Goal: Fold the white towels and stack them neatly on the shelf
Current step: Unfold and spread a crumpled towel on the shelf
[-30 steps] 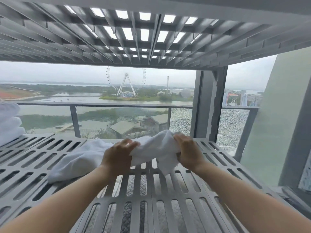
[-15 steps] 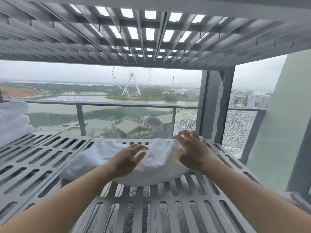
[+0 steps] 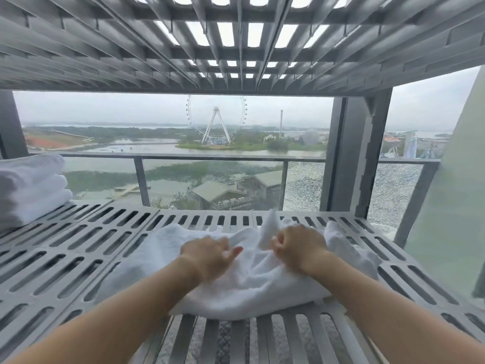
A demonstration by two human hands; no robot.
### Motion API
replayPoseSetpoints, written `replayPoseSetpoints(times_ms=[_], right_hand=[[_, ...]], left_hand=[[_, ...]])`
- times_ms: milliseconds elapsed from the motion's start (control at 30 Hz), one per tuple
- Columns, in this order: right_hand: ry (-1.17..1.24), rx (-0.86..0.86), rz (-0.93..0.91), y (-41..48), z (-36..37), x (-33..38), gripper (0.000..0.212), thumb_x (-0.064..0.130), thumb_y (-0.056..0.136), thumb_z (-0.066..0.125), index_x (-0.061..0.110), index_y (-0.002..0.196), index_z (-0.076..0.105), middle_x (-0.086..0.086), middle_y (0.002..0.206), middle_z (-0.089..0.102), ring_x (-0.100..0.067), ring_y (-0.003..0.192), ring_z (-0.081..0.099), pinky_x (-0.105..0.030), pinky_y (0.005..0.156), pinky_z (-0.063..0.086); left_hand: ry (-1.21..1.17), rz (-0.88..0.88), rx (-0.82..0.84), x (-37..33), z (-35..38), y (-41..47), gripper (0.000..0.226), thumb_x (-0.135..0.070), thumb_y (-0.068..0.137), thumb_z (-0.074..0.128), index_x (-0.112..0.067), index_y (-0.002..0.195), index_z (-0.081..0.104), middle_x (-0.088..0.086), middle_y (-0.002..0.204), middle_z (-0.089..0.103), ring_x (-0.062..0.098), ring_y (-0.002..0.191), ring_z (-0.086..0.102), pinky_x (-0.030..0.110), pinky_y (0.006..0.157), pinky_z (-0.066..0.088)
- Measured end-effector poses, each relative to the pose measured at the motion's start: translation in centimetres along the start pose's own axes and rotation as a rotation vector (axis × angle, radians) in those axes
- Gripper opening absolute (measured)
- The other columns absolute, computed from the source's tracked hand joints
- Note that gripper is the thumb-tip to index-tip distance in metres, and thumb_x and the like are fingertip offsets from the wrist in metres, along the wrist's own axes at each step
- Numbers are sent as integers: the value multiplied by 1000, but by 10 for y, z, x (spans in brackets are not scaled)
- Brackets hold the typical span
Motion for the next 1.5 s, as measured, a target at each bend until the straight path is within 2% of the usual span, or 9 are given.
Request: replayPoseSetpoints(times_ms=[133,267,633,867,967,1067,1200,1367,1500], right_hand=[[79,-99,-32,17,6,22,31,37,86,41,19,104,57,-4,110,59,-26,106,53,-34,79,39],[187,257,-161,16,47,33,52,58,86,38,43,135,32,11,148,27,-14,138,18,-52,107,19],[343,31,-7,37,45,25,49,16,70,48,28,117,46,2,125,43,-19,118,33,-34,98,28],[343,-61,-114,50,46,31,44,19,76,49,50,107,59,19,87,58,-12,102,46,-32,83,28],[102,-125,-147,49,40,35,45,34,81,52,44,125,47,11,99,64,-18,107,49,-37,86,28],[-84,117,-132,55,39,45,61,30,84,53,31,140,28,-4,120,58,-26,116,49,-36,87,38],[-155,98,-102,55,33,53,23,20,80,52,23,101,59,-4,108,60,-24,102,55,-29,74,39],[-25,-270,-303,43,31,56,8,13,72,61,12,80,60,-7,95,53,-25,89,53,-29,72,40],[140,-160,-446,40,31,59,24,9,61,63,20,66,43,0,80,55,-21,68,50,-24,60,33]], left_hand=[[5,14,-277,9,-10,15,34,-42,93,35,-26,118,52,0,119,54,21,111,50,39,86,38],[-191,24,-43,25,22,25,54,-50,90,30,-36,142,23,-10,150,26,14,138,23,53,107,17],[-225,45,57,42,34,48,56,-49,91,23,-41,145,12,-12,157,1,9,143,-2,63,109,-4],[-313,13,3,44,28,63,65,-47,75,30,-36,139,25,-3,134,27,19,134,16,63,106,-7],[-244,9,-172,44,22,62,66,-51,66,34,-29,128,37,-1,120,30,19,123,23,52,104,7],[-151,47,-314,40,15,60,53,-48,72,43,-29,122,47,0,115,42,19,115,34,41,92,20],[-195,93,-339,35,14,57,30,-46,81,46,-30,104,54,-7,105,57,15,106,49,36,80,20],[-248,156,-456,41,9,57,21,-53,82,51,-32,82,48,-12,112,41,8,114,32,36,89,18],[-300,302,-317,36,11,59,20,-44,76,56,-28,75,44,-16,106,56,7,109,44,33,87,18]])
Point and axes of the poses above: each hand's wrist, its own y-axis towards the middle knuckle, its own z-axis out of the palm, x = y × z, the point moved 4 cm from there along y, towards the middle knuckle
